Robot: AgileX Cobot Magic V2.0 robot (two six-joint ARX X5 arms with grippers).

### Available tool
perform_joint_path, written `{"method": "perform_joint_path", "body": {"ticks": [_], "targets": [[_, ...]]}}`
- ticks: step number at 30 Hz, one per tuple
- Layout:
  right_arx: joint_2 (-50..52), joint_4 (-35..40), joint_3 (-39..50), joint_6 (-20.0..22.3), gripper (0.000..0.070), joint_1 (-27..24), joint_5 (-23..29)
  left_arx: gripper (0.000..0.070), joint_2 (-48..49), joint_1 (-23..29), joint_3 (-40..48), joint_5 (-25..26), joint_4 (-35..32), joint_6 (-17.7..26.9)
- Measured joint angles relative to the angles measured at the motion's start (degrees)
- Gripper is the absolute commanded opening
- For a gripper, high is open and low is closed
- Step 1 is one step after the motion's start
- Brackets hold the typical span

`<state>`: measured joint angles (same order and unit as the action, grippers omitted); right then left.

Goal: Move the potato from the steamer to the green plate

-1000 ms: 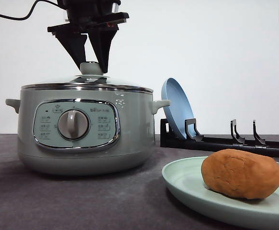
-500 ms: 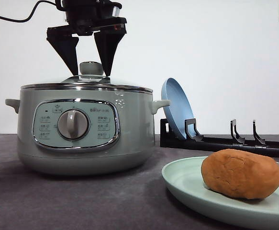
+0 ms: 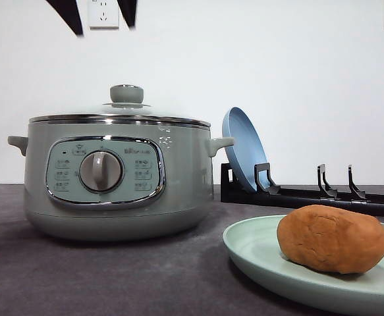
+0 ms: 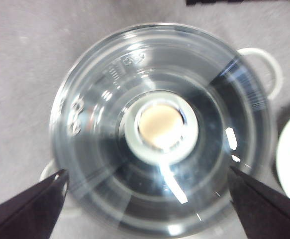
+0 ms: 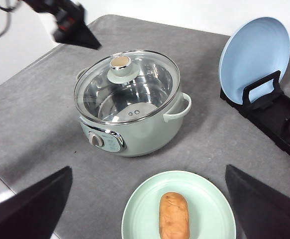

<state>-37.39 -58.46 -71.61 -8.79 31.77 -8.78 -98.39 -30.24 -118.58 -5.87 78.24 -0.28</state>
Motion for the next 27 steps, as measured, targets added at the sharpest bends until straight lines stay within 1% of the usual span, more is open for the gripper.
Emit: {"method": "perform_joint_path", "body": {"ticks": [4,7,11,16,18,21,27], "targets": [[0.0,0.0,0.0,0.0,0.0622,0.0,0.0,0.0647,4.9,-1.0,0.0,0.0,2.6,-2.1],[0.0,0.0,0.0,0.0,0.0622,0.0,0.0,0.0646,8.9,-2.2,0.0,0.0,2.7,-3.4],[0.0,0.0,0.0,0.1,0.0622,0.0,0.0,0.0646,13.8,-4.1,0.5,0.0,2.7,-3.9],[0.0,0.0,0.0,1.0,0.0622,0.0,0.0,0.0646,19.9,-6.0,5.4,0.0,2.6,-4.3],[0.0,0.0,0.0,1.2,0.0622,0.0,0.0,0.0646,23.0,-6.6,9.5,0.0,0.8,-4.4],[0.0,-0.2,0.0,2.1,0.0622,0.0,0.0,0.0646,29.3,-7.3,18.4,0.0,-6.4,-5.4],[0.0,-1.2,0.0,4.7,0.0622,0.0,0.0,0.0646,41.5,-8.7,37.1,0.0,-18.0,-8.3]]}}
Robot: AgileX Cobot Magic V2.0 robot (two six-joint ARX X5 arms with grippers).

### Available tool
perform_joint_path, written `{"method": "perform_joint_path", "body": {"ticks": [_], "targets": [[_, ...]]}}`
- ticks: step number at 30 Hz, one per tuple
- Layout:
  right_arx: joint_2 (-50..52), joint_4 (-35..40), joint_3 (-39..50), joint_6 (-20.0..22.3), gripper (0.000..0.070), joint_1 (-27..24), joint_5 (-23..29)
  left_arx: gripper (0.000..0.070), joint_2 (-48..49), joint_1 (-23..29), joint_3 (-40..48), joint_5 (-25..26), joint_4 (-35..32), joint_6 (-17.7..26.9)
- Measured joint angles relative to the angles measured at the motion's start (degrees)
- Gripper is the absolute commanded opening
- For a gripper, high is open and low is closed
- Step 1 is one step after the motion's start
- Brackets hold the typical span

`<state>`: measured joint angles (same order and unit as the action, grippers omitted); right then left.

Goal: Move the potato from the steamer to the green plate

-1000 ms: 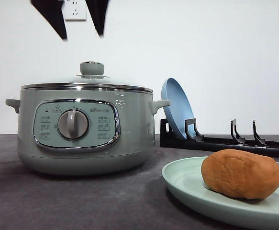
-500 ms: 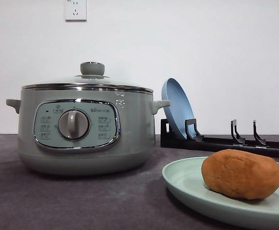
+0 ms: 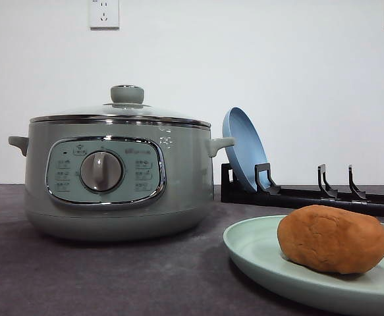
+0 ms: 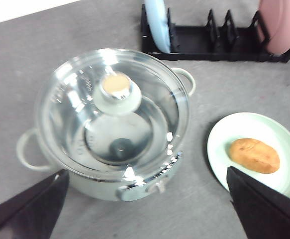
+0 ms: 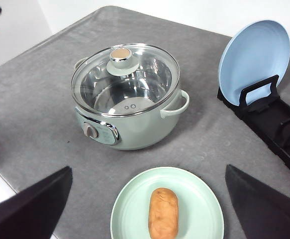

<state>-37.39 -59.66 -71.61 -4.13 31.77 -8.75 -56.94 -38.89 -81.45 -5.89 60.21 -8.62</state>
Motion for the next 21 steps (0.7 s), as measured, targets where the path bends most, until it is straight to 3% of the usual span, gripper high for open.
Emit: {"method": "perform_joint_path", "body": {"ticks": [8,12,16,21], "targets": [[0.0,-2.5,0.0,2.0,0.0622,0.0,0.0,0.0644,9.3,-1.1,18.3,0.0,-14.3,-4.3],[0.0,-2.6,0.0,2.3,0.0622,0.0,0.0,0.0642,9.8,-2.4,19.5,0.6,-17.1,-5.5],[0.0,-2.6,0.0,2.4,0.0622,0.0,0.0,0.0642,10.0,-4.2,19.5,5.2,-19.4,-5.7],[0.0,-2.6,0.0,2.4,0.0621,0.0,0.0,0.064,10.5,-5.6,19.5,7.2,-19.0,-5.8]]}}
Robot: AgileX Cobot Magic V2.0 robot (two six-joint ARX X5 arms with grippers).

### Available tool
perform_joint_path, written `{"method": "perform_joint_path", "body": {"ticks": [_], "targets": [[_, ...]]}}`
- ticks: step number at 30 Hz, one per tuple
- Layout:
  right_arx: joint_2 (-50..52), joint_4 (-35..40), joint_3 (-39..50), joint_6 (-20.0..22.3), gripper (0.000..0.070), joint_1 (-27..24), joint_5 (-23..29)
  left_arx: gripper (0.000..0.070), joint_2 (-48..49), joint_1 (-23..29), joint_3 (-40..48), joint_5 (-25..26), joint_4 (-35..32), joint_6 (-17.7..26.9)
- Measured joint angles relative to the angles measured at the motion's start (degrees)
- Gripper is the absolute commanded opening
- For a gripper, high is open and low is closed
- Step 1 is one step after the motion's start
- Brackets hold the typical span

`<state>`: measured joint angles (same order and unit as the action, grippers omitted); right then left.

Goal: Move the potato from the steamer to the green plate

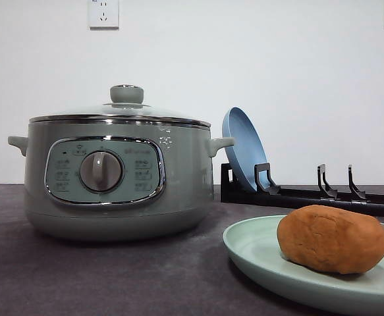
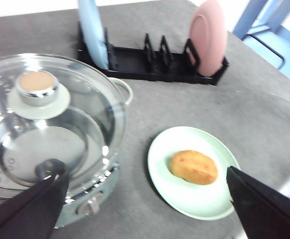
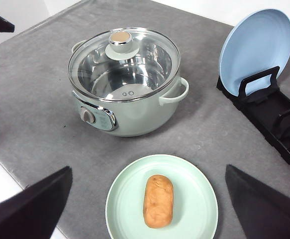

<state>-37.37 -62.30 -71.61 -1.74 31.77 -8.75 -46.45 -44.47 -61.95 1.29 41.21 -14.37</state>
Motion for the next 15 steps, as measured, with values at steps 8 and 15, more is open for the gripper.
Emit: {"method": "perform_joint_path", "body": {"ticks": [8,15], "targets": [[0.0,-0.3,0.0,-0.3,0.0014,0.0,0.0,0.0016,1.5,-0.5,0.0,0.5,2.1,0.3],[0.0,-0.3,0.0,-0.7,0.0014,0.0,0.0,0.0017,1.9,-0.5,0.0,0.5,2.0,1.0]]}}
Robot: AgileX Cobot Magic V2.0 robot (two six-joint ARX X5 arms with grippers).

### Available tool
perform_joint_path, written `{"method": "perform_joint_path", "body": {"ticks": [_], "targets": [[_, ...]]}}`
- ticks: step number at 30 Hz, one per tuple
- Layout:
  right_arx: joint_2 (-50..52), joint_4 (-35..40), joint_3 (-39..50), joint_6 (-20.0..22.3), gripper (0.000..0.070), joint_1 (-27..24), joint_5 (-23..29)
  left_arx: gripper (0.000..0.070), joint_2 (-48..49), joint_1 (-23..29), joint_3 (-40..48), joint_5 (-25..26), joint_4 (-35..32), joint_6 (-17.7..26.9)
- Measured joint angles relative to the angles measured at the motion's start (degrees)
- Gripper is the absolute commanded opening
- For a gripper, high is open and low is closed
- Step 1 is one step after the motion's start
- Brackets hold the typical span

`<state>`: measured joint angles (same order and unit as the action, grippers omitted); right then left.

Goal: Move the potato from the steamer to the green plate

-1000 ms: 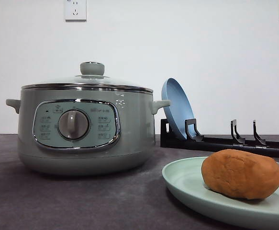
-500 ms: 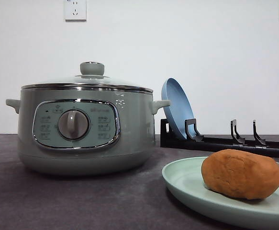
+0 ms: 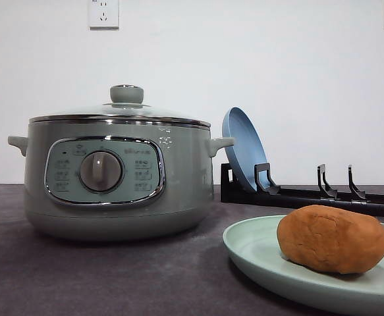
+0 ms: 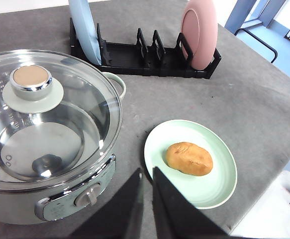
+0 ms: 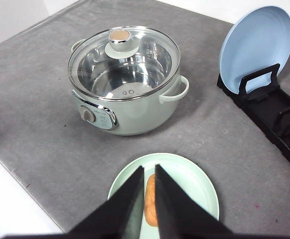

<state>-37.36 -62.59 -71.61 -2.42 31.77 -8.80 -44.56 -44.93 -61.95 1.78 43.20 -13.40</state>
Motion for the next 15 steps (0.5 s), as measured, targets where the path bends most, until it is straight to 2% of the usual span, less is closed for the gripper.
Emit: {"method": "perform_joint_path", "body": {"ticks": [15], "targets": [[0.0,0.0,0.0,-0.1,0.0014,0.0,0.0,0.0017,0.2,1.2,0.3,0.1,-1.1,0.4]]}}
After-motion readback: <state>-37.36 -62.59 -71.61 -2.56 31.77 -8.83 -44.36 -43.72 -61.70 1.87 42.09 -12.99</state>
